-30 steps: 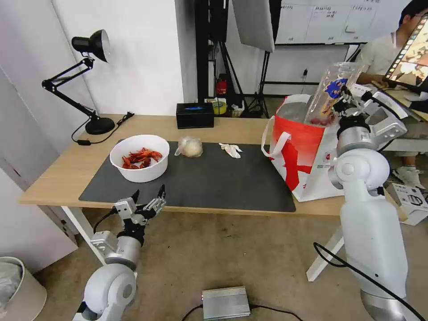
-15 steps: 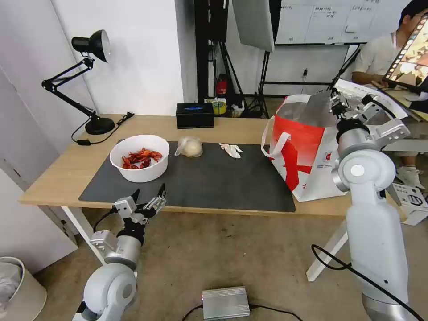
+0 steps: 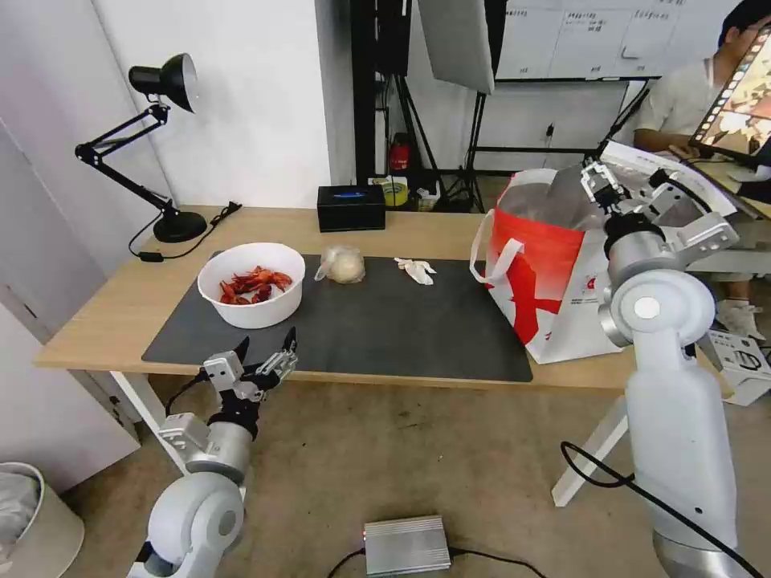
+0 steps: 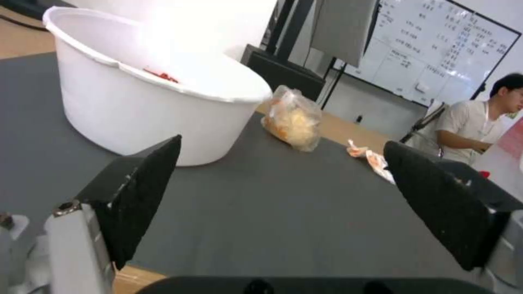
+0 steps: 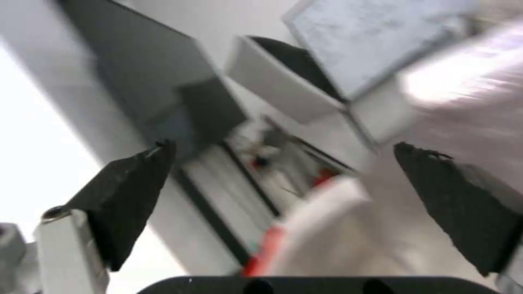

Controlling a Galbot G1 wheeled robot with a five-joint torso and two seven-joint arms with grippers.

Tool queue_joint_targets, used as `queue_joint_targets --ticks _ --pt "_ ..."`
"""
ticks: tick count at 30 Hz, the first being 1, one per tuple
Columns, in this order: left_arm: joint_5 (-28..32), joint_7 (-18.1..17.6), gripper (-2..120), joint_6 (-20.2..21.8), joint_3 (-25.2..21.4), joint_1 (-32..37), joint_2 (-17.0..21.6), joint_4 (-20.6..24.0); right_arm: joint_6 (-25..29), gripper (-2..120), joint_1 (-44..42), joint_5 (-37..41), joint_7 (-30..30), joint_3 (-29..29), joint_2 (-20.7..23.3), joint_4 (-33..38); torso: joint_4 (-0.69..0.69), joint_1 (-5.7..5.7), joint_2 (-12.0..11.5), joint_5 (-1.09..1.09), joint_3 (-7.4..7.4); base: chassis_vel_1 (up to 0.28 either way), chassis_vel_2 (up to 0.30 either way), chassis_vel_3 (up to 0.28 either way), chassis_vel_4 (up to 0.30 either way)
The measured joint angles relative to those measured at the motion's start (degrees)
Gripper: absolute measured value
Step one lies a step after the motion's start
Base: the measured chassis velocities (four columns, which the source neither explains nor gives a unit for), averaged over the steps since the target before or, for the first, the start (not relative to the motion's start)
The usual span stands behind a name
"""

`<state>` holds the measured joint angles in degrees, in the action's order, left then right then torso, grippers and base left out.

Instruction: Pick up the trash from the table and place it into the takeout bag.

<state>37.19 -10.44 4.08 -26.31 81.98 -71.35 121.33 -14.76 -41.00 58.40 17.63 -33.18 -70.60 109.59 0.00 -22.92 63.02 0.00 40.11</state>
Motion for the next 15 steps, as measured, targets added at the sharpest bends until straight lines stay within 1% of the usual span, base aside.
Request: queue_joint_targets --ticks 1,2,3,5,6,9,10,11,12,14,15 --pt "0.0 0.0 100 0.0 0.0 0.0 0.0 0.0 0.3 100 -0.1 0.4 -1.6 0.0 0.2 0.3 0.0 0.0 0.0 0.0 0.0 0.0 0.0 0.0 0.0" --pt "-0.2 0.1 100 0.0 0.1 0.0 0.0 -0.2 0.6 100 -0.5 1.6 -5.7 0.0 0.8 1.4 0.0 0.0 0.0 -0.01 0.0 0.0 0.0 0.0 0.0" --pt "-0.2 0.1 100 0.0 0.1 0.0 0.0 -0.2 0.6 100 -0.5 1.6 -5.7 0.0 0.8 1.4 0.0 0.0 0.0 -0.01 0.0 0.0 0.0 0.0 0.0" --pt "-0.6 0.1 100 -0.1 0.3 -0.1 -0.1 -0.4 0.4 100 -1.8 3.4 -10.7 0.3 2.2 3.0 0.0 0.0 0.0 -0.01 0.0 0.0 0.0 0.0 0.0" --pt "-0.6 0.1 100 -0.1 0.3 -0.1 -0.1 -0.4 0.4 100 -1.8 3.4 -10.7 0.3 2.2 3.0 0.0 0.0 0.0 -0.01 0.0 0.0 0.0 0.0 0.0" --pt "-0.7 0.4 100 -0.3 0.4 -0.5 0.2 -0.9 -3.7 100 -5.3 3.5 -16.8 0.9 5.0 6.1 0.0 0.01 0.0 0.01 0.0 0.0 0.0 0.0 0.0" --pt "-0.7 0.4 100 -0.3 0.4 -0.5 0.2 -0.9 -3.7 100 -5.3 3.5 -16.8 0.9 5.0 6.1 0.0 0.01 0.0 0.01 0.0 0.0 0.0 0.0 0.0" --pt "-0.9 0.4 100 -0.8 0.4 -0.7 0.6 -1.5 -5.1 100 -6.9 2.5 -19.1 1.0 6.4 7.1 0.01 0.01 0.0 -0.01 -0.01 0.0 0.0 0.0 0.0" --pt "-0.9 0.4 100 -0.8 0.4 -0.7 0.6 -1.5 -5.1 100 -6.9 2.5 -19.1 1.0 6.4 7.1 0.01 0.01 0.0 -0.01 -0.01 0.0 0.0 0.0 0.0" --pt "-2.0 1.3 100 -1.8 -0.1 -0.9 1.5 -2.4 -7.8 100 -10.7 -1.2 -23.8 0.6 10.1 8.6 0.0 0.01 0.0 0.0 -0.01 0.0 0.0 0.0 0.0" --pt "-2.0 1.3 100 -1.8 -0.1 -0.9 1.5 -2.4 -7.8 100 -10.7 -1.2 -23.8 0.6 10.1 8.6 0.0 0.01 0.0 0.0 -0.01 0.0 0.0 0.0 0.0"
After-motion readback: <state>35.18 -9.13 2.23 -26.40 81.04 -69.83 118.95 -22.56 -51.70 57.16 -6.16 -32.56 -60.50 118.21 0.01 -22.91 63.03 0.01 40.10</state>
